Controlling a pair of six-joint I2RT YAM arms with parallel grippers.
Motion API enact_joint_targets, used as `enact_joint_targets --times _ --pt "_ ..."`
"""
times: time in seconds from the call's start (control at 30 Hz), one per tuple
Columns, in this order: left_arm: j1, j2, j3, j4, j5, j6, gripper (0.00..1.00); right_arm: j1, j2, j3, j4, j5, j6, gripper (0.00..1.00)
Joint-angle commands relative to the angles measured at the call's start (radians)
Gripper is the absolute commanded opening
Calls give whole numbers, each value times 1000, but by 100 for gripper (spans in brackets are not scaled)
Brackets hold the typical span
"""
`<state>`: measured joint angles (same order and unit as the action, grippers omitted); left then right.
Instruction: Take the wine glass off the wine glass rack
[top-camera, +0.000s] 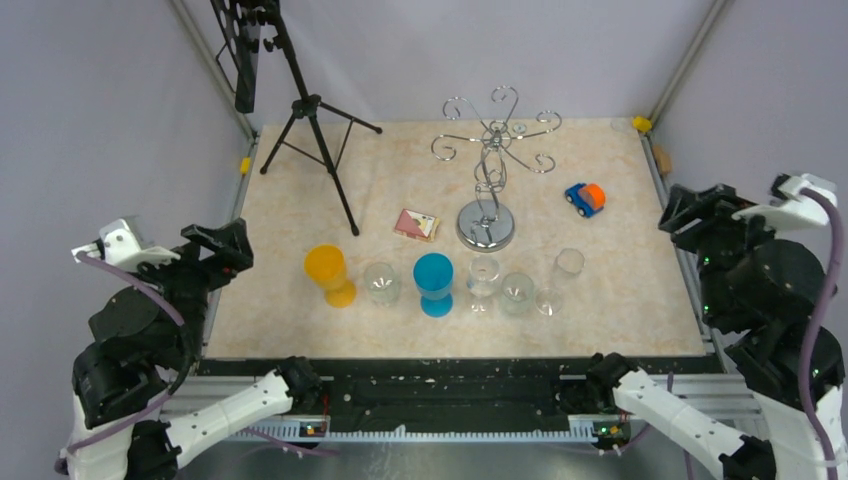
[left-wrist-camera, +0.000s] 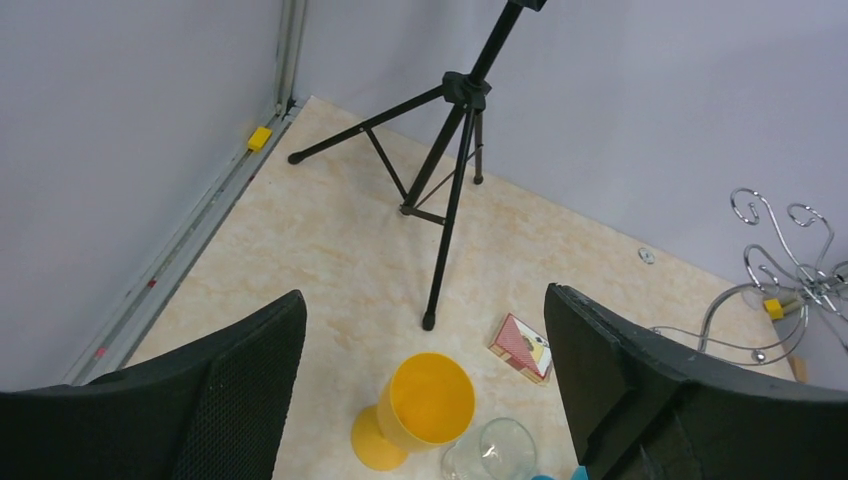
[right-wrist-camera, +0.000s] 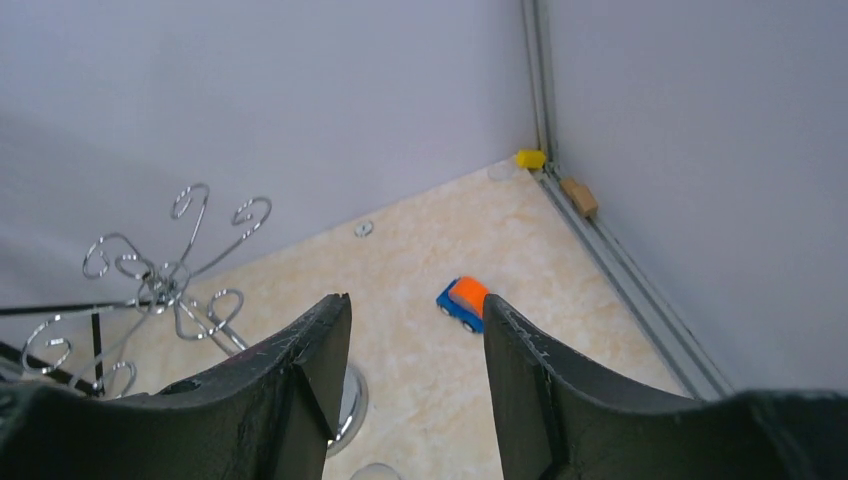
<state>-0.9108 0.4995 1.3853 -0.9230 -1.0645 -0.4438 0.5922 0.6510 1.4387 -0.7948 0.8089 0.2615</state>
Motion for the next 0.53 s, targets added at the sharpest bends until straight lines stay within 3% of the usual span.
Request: enact_joint_targets --times 0.0,0.5 --pt "3 -10 27 -27 -42 7 93 -8 -21 -51 218 128 -81 52" --pt "2 6 -18 95 -78 140 99 -8 -15 -92 291 141 -119 52"
